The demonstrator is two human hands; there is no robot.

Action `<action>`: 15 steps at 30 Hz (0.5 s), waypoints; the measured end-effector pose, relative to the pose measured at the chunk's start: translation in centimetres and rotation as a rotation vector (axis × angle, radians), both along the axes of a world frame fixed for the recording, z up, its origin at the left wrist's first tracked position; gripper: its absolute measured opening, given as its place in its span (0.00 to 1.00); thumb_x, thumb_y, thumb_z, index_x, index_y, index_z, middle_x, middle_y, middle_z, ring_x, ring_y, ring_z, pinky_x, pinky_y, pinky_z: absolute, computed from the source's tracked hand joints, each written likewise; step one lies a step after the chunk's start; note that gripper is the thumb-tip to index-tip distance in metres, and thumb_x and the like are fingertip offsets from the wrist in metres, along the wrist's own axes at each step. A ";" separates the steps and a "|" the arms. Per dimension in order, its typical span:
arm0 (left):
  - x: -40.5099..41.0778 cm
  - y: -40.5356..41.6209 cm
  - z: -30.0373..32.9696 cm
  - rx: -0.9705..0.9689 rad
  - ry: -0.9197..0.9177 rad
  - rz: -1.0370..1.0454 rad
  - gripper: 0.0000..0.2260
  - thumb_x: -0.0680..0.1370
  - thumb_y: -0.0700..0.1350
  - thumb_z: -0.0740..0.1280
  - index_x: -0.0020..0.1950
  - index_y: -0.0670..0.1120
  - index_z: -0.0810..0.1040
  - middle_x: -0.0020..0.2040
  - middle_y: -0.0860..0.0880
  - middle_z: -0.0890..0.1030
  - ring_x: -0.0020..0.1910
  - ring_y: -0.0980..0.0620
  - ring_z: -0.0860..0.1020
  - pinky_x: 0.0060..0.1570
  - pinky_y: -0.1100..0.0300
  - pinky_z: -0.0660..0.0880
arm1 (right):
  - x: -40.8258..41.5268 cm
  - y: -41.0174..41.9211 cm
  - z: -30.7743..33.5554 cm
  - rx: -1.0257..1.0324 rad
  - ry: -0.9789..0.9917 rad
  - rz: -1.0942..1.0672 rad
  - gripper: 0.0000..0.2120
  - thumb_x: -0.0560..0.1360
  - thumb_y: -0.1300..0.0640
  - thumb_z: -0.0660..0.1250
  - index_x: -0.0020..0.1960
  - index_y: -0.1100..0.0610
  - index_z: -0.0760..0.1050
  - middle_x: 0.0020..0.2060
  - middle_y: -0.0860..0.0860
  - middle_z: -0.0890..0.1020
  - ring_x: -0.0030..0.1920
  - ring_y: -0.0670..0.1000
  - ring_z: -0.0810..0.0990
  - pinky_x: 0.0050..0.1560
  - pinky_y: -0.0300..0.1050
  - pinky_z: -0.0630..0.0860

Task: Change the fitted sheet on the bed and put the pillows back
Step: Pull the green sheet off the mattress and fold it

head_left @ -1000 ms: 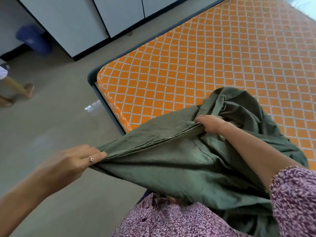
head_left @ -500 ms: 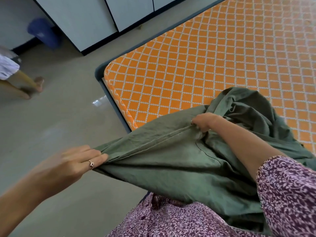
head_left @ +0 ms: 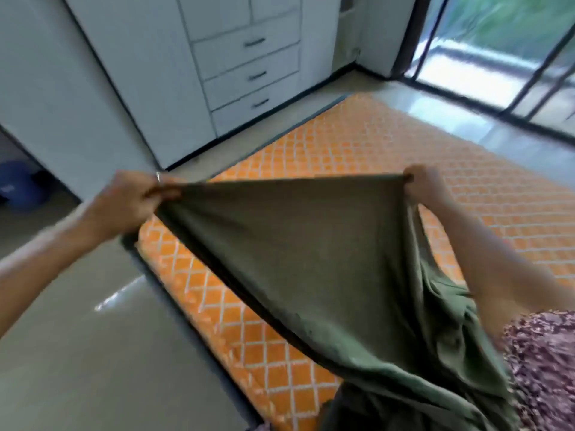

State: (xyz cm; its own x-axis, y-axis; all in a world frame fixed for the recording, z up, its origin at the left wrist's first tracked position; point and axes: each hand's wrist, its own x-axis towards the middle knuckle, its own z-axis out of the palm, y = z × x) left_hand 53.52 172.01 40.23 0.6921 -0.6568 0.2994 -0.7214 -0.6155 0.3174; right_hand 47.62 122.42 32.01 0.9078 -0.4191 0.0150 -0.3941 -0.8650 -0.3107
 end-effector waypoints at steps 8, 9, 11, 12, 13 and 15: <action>9.0 -11.6 25.7 -0.469 -0.410 0.032 0.25 0.74 0.54 0.60 0.59 0.36 0.78 0.51 0.31 0.80 0.47 0.40 0.80 0.55 0.49 0.73 | -12.1 -3.0 34.3 -0.340 -0.932 -0.501 0.18 0.73 0.61 0.53 0.59 0.59 0.74 0.54 0.63 0.76 0.60 0.63 0.72 0.57 0.53 0.64; 9.4 -12.4 28.1 -0.517 -0.434 0.034 0.25 0.75 0.54 0.60 0.59 0.35 0.77 0.51 0.31 0.79 0.45 0.43 0.79 0.53 0.50 0.74 | -13.6 -2.8 36.5 -0.373 -0.979 -0.513 0.17 0.75 0.59 0.53 0.60 0.59 0.73 0.57 0.63 0.76 0.61 0.62 0.72 0.57 0.53 0.64; 9.7 -13.6 31.4 -0.555 -0.516 0.044 0.19 0.78 0.48 0.62 0.59 0.34 0.77 0.51 0.31 0.79 0.47 0.40 0.78 0.50 0.52 0.74 | -16.4 -1.6 38.5 -0.321 -0.993 -0.505 0.16 0.80 0.52 0.54 0.61 0.61 0.72 0.59 0.64 0.75 0.61 0.63 0.73 0.57 0.53 0.66; 9.6 -14.1 32.0 -0.540 -0.565 0.061 0.16 0.79 0.44 0.63 0.60 0.33 0.77 0.52 0.31 0.79 0.51 0.38 0.78 0.52 0.51 0.73 | -17.5 -0.5 37.8 -0.276 -0.915 -0.488 0.17 0.82 0.50 0.54 0.59 0.63 0.72 0.56 0.65 0.76 0.59 0.62 0.74 0.55 0.52 0.67; 9.3 -14.6 32.2 -0.513 -0.589 0.066 0.14 0.79 0.41 0.64 0.60 0.33 0.77 0.53 0.30 0.79 0.53 0.35 0.77 0.55 0.49 0.72 | -18.5 0.3 36.1 -0.234 -0.801 -0.466 0.17 0.82 0.51 0.54 0.55 0.65 0.73 0.50 0.65 0.77 0.56 0.61 0.75 0.50 0.50 0.66; 9.0 -15.3 31.4 -0.449 -0.542 0.050 0.13 0.78 0.37 0.65 0.59 0.32 0.77 0.53 0.30 0.79 0.55 0.32 0.76 0.58 0.46 0.71 | -19.7 1.1 31.4 -0.213 -0.586 -0.420 0.16 0.82 0.54 0.57 0.48 0.66 0.74 0.39 0.62 0.75 0.50 0.62 0.77 0.43 0.47 0.63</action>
State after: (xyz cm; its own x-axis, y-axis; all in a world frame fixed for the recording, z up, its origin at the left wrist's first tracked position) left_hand 62.57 156.68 71.58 0.3946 -0.3599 0.8454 -0.8241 -0.5456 0.1524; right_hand 27.96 123.50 63.36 0.4905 -0.6621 0.5666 -0.5257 -0.7434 -0.4136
